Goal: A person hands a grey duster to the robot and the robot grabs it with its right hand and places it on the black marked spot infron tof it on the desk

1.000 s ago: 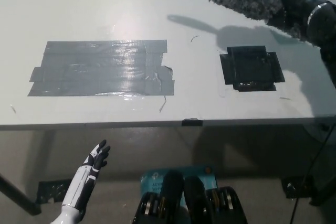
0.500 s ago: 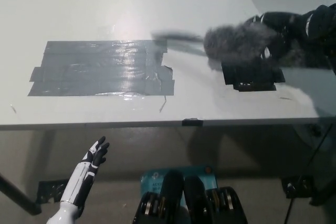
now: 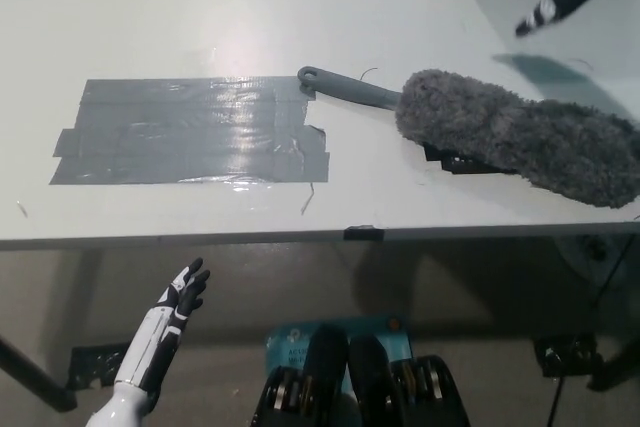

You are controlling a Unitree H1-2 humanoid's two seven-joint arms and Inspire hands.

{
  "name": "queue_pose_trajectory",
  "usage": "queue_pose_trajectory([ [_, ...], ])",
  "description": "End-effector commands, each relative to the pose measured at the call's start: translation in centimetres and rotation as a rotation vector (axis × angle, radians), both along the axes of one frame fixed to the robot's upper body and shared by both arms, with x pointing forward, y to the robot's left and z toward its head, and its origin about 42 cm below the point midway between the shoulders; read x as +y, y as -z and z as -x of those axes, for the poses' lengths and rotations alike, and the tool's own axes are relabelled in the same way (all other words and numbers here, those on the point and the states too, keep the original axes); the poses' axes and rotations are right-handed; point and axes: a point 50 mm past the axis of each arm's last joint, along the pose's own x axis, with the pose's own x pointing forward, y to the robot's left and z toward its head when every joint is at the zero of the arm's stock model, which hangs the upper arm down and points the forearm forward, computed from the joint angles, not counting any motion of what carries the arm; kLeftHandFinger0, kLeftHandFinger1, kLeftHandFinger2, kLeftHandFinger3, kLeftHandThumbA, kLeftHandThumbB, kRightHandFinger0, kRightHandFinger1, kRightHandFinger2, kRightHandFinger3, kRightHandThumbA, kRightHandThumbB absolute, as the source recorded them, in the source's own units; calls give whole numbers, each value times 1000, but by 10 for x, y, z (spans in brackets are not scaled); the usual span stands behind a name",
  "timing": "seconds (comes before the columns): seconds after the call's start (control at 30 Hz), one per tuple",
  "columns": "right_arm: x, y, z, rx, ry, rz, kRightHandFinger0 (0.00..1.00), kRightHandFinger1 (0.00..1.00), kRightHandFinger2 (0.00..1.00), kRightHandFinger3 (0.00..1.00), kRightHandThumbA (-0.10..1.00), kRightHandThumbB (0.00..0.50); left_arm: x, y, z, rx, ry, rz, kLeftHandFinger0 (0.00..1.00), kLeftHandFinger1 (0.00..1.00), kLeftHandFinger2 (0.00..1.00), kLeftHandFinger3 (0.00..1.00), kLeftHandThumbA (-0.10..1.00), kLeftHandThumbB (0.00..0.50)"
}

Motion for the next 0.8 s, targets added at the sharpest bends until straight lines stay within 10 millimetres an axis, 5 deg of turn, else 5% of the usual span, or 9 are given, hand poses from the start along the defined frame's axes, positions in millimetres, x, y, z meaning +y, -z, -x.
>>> queue_pose_trajectory([
  [0.0, -19, -123, 70, -520, 42, -178, 1000, 1000, 1000, 1000, 1000, 465, 2, -15, -7, -48, 38, -5, 1000, 1000, 1000, 1000, 1000, 140],
  [0.1, -22, -136, 94, -606, 0, -222, 1000, 1000, 1000, 1000, 1000, 457, 1, -18, -11, -61, 44, -3, 1000, 1000, 1000, 1000, 997, 132],
  [0.13, -18, -134, 122, -655, -60, -252, 1000, 1000, 1000, 1000, 1000, 451, 1, -21, -14, -67, 44, -11, 1000, 1000, 1000, 1000, 995, 123],
  [0.3, -11, -89, 191, -734, -188, -290, 1000, 1000, 1000, 1000, 1000, 470, 0, -24, -19, -84, 47, -12, 1000, 1000, 1000, 1000, 998, 119],
  [0.43, -9, -35, 241, -758, -307, -405, 1000, 1000, 1000, 1000, 937, 453, -9, -16, -15, -71, 60, 6, 1000, 1000, 1000, 1000, 1000, 121],
  [0.47, -6, -13, 256, -755, -329, -441, 1000, 1000, 1000, 1000, 861, 393, -9, -12, -11, -65, 62, 2, 1000, 1000, 1000, 1000, 1000, 129],
  [0.53, 1, 26, 276, -715, -329, -519, 1000, 1000, 1000, 1000, 934, 399, -10, -7, -5, -51, 51, 3, 1000, 1000, 1000, 1000, 1000, 147],
  [0.67, 8, 98, 290, -565, -286, -673, 1000, 1000, 1000, 1000, 959, 356, -10, 4, 9, -20, 31, 10, 1000, 1000, 1000, 1000, 1000, 176],
  [0.77, 12, 134, 301, -451, -186, -739, 1000, 1000, 1000, 1000, 993, 313, -8, 9, 15, 1, 20, 15, 1000, 1000, 1000, 1000, 1000, 193],
])
